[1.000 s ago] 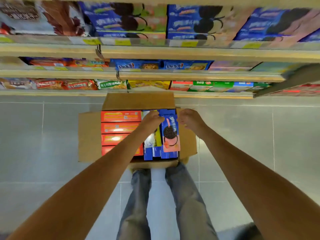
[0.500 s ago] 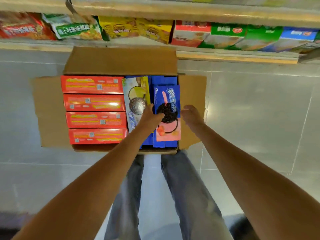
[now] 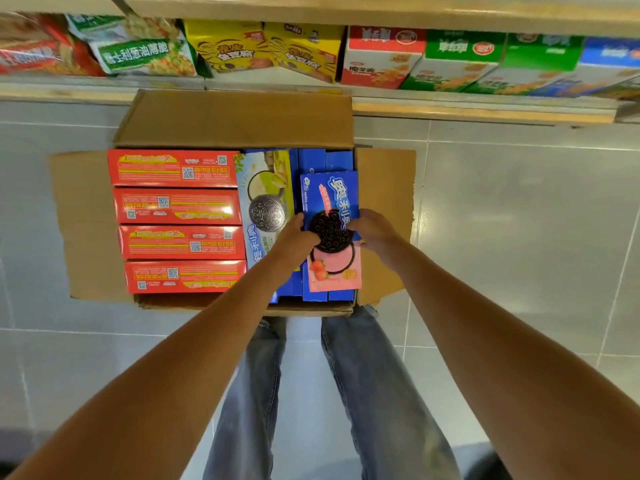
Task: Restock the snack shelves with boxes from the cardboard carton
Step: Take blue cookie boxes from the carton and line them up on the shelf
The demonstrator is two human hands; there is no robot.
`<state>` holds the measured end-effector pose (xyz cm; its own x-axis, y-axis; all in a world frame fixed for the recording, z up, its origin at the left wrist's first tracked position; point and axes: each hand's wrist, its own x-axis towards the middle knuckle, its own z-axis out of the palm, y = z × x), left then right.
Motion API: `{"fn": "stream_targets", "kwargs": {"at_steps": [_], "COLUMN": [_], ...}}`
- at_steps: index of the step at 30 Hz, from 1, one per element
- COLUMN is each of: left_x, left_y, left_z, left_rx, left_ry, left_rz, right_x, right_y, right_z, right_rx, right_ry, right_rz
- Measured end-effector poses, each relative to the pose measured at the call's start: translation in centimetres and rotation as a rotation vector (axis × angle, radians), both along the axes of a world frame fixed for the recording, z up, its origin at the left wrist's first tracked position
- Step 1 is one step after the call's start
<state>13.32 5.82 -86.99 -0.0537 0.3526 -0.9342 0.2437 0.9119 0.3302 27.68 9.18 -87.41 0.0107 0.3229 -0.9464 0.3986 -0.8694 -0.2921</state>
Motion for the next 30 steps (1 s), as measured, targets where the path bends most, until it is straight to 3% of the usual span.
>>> {"fn": "stream_targets", "kwargs": {"at_steps": [11,17,21,25,30], "left_x": [-0.7,-0.2,-1.0,-2.4,-3.6], "left_y": [2.9,8.2,11.4,13.2,14.4], "left_z": [6.7,15.0,21.6,28.5,37.9], "left_rx": [0.131,0.303,0.343,0.361,0.401], "left_ry": [-0.078,-0.089,-0.102,-0.085,-0.047], "left_rz": [-0.001,-0.045,-0.063,0.086,0.008], "right_x": [0.8,1.5,1.0,0.3,-1.1], "right_y": [2.1,5.3,7.1,8.8,10.7], "right_z": [5.5,13.7,20.2,27.3,37.3], "right_rx": [0.133,0.257,0.31,0.376,0.569], "right_ry": [0.007,0.02,0.044,0.125,0.14], "right_rz": [-0.059,-0.032,-0.082,-0.13,-0.034]}}
